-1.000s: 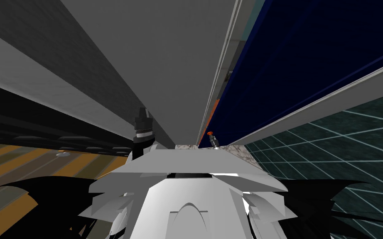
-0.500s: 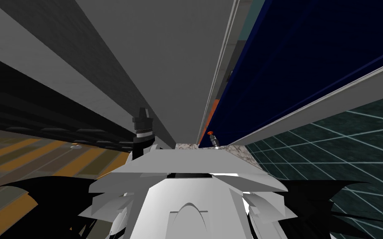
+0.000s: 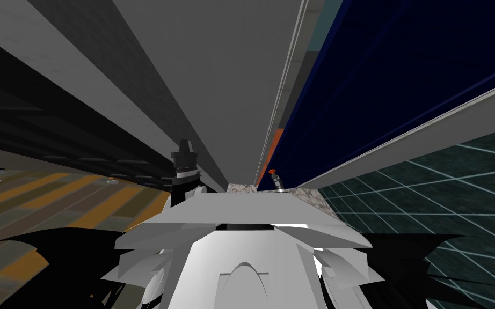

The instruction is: Pull the door open

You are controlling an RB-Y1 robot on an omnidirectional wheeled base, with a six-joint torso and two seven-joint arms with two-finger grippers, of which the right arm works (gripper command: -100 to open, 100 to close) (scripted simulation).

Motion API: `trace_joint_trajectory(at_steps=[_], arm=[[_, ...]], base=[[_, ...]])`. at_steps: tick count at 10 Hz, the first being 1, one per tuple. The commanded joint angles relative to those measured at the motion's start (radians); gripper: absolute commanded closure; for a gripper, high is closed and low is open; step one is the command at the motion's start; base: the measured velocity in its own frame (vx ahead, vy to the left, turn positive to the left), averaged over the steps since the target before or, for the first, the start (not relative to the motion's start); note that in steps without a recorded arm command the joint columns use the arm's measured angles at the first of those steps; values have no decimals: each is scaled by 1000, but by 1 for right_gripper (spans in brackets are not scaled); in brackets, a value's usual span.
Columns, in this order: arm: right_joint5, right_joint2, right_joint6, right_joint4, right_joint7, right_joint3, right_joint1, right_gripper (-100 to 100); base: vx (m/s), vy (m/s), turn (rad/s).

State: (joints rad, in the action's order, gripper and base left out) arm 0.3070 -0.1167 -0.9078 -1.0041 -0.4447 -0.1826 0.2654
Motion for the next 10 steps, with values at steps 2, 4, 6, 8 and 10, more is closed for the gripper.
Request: trace_joint_trajectory(at_steps=[2,4,6,8,10], arm=[[-19,1,0,10,57,15,-5,100],[-60,-10,3,26,120,26,-19,100],[-80,-15,4,34,172,32,-26,100],[-101,-20,5,43,218,38,-34,100],[-122,-26,7,51,261,44,-41,100]], base=[[-53,-9,51],[-64,-15,104],[-58,-15,46],[-60,-11,59],[-51,-14,62]])
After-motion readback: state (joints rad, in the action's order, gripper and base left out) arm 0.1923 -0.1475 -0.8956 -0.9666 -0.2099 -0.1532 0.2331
